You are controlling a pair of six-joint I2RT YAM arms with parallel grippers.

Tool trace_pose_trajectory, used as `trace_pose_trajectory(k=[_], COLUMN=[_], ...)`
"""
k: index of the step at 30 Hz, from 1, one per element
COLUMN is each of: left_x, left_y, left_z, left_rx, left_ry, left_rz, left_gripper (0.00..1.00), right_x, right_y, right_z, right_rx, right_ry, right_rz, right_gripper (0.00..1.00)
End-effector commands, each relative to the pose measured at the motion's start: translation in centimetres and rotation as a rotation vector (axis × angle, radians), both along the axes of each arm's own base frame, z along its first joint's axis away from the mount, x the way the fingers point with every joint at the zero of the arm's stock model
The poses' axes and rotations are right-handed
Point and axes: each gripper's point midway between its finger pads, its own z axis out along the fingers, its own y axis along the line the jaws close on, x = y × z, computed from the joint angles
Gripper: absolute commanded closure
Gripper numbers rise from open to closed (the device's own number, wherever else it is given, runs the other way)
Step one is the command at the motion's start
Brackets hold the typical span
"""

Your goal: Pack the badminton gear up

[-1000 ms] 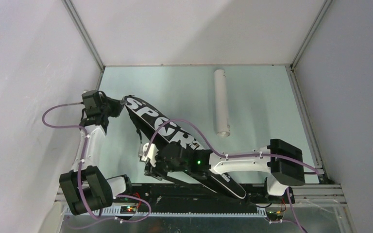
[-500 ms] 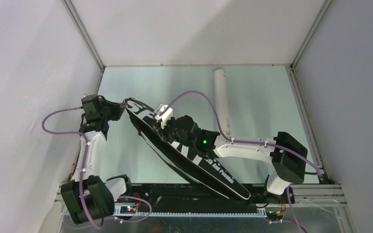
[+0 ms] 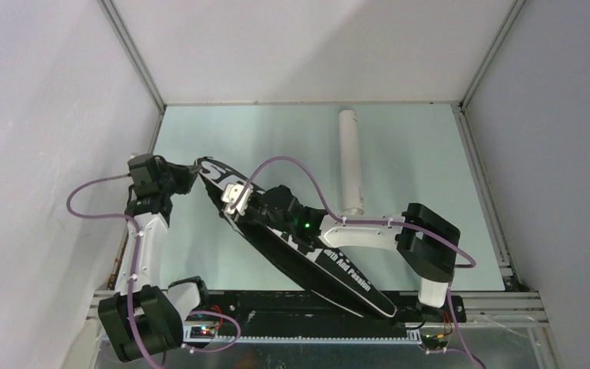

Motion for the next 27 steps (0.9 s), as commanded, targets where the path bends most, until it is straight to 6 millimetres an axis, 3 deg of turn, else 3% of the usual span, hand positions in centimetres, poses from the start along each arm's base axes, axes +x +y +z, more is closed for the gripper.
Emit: trace_pose_trajectory(k=[1, 4, 12, 16, 27], left_x=[-1.2, -1.7, -2.6, -2.8, -3.1], left_y=[-2.3, -2.5, -2.4, -2.2, -2.2], left_z=[1.2, 1.7, 1.5, 1.4, 1.4], left_rx=[-0.097, -0.095, -0.087, -0.078, -0.102], left_ry=[-0.033, -0.039, -0.019, -0.01, -0.014], left_rz=[-0.084, -0.082, -0.072, -0.065, -0.064], left_gripper=[1.0, 1.0, 1.0, 1.0, 1.0], right_x=[0.2, -0.5, 1.3, 2.2, 1.9], right_y=[2.1, 3.1, 4.7, 4.9, 5.2], right_z=[4.1, 3.2, 3.1, 3.4, 4.2], right_rx=[0.086, 0.06, 0.037, 0.052, 0.073], right_ry=[-0.168, -0.234, -0.365, -0.388, -0.433], right_rz=[0.082, 0.153, 0.123, 0.098, 0.129], right_gripper=[0.64, 0.64, 0.65, 0.62, 0.59])
